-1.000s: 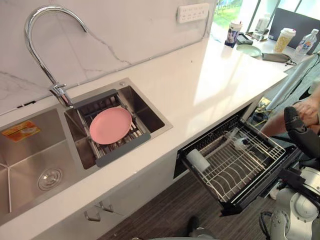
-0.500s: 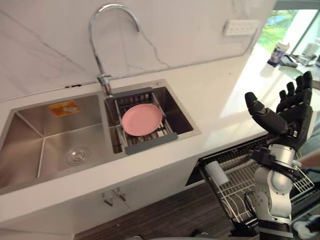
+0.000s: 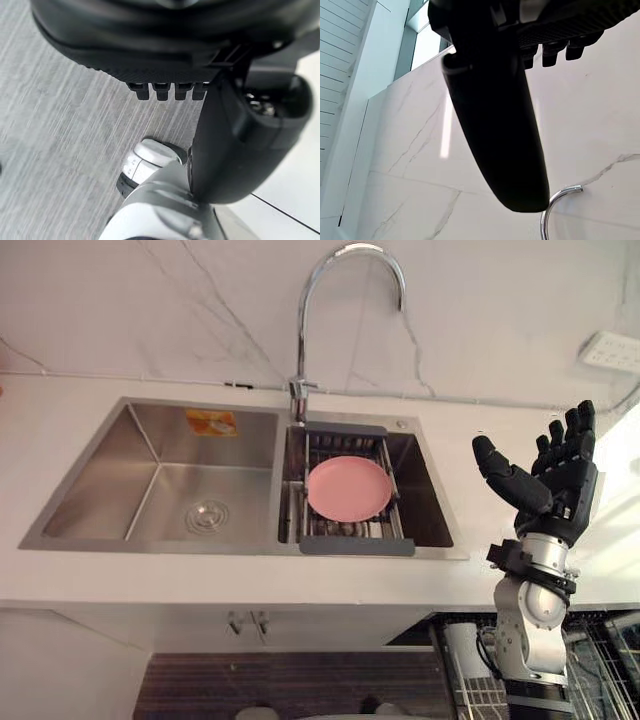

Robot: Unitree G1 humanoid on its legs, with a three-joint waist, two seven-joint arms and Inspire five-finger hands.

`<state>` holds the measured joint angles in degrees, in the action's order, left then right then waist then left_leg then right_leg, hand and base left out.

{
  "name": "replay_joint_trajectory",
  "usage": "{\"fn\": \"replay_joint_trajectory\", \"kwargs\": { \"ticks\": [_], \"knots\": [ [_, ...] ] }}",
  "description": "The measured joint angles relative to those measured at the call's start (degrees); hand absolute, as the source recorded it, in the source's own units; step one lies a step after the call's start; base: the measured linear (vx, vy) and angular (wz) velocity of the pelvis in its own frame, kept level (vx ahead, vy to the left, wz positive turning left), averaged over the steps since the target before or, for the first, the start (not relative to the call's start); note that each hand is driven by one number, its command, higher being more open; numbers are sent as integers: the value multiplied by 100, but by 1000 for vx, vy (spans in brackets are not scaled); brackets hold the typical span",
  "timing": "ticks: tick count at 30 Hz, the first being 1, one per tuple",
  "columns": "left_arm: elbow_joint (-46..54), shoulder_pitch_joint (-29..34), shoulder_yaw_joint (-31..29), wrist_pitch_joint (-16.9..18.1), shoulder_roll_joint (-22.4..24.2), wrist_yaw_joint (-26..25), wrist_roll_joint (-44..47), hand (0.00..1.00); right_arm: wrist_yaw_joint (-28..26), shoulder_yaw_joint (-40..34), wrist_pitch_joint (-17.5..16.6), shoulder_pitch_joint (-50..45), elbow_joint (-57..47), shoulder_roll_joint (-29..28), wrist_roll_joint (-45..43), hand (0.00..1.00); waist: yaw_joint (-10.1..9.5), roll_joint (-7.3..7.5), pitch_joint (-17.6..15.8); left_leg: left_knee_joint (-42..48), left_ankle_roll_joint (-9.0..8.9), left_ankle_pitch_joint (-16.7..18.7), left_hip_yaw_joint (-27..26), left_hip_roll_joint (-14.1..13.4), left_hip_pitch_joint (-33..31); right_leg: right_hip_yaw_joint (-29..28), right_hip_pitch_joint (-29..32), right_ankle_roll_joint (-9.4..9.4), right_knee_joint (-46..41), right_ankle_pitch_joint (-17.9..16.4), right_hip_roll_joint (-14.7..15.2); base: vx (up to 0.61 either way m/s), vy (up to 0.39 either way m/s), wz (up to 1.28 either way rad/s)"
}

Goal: Walk over to the sink, pick up the cup, carry it to the dishwasher, place the cup inside the dishwasher, then close the dishwasher door

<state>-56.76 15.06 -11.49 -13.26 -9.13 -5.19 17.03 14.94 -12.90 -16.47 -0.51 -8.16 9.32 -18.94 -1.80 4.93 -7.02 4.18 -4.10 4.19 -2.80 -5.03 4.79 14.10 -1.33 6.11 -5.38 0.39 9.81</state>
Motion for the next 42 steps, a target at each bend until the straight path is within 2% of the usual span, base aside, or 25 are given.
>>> {"fn": "replay_joint_trajectory", "kwargs": {
  "ticks": [3,5,11,13,19,26,33,42],
  "knots": [
    [-49,52,2,128,112,-155,110,100,-62,-112,-1,11,-94,1,7,100,-17,-97,24,-108,-50,31,-254,-93,133,-49,-165,-28,272,77,-118,-11,-49,-19],
    [-60,52,10,185,142,-197,83,100,-278,-124,1,11,-178,8,12,100,-4,-122,26,-162,-67,17,-361,-95,134,-125,-175,-18,478,212,-146,-19,1,-19],
    [-44,-8,71,219,159,-201,2,100,-849,-1,86,-36,-168,148,176,100,56,-218,26,-255,-72,1,-523,-73,247,-182,-283,15,701,327,-143,-1,10,-9],
    [-12,-32,81,190,160,-200,121,100,-1145,-5,196,-38,-165,351,408,100,117,-252,30,-325,-91,-33,-573,-77,293,-158,-338,23,774,348,-148,5,-1,2],
    [64,-167,268,109,127,-198,121,100,-1991,74,639,-22,-124,921,1015,100,122,-274,32,-366,-139,-65,-713,-99,348,-127,-385,34,839,378,-159,-4,0,-1],
    [77,-165,317,34,95,-101,133,100,-2203,337,967,320,252,1342,1710,100,125,-279,36,-371,-161,-82,-757,-90,363,-88,-423,34,949,484,-154,-40,0,-3],
    [69,-159,543,19,58,-55,134,100,-2611,876,1023,670,653,1716,2467,100,120,-358,93,-515,-153,-224,-697,-86,377,43,-469,14,1011,527,-158,-54,-10,7],
    [75,-142,545,-17,1,49,120,100,-2637,1306,1099,1099,1339,1794,3170,100,82,-348,98,-703,-139,-401,-543,-77,377,206,-480,0,1011,543,-160,-31,-6,9]
  ]
}}
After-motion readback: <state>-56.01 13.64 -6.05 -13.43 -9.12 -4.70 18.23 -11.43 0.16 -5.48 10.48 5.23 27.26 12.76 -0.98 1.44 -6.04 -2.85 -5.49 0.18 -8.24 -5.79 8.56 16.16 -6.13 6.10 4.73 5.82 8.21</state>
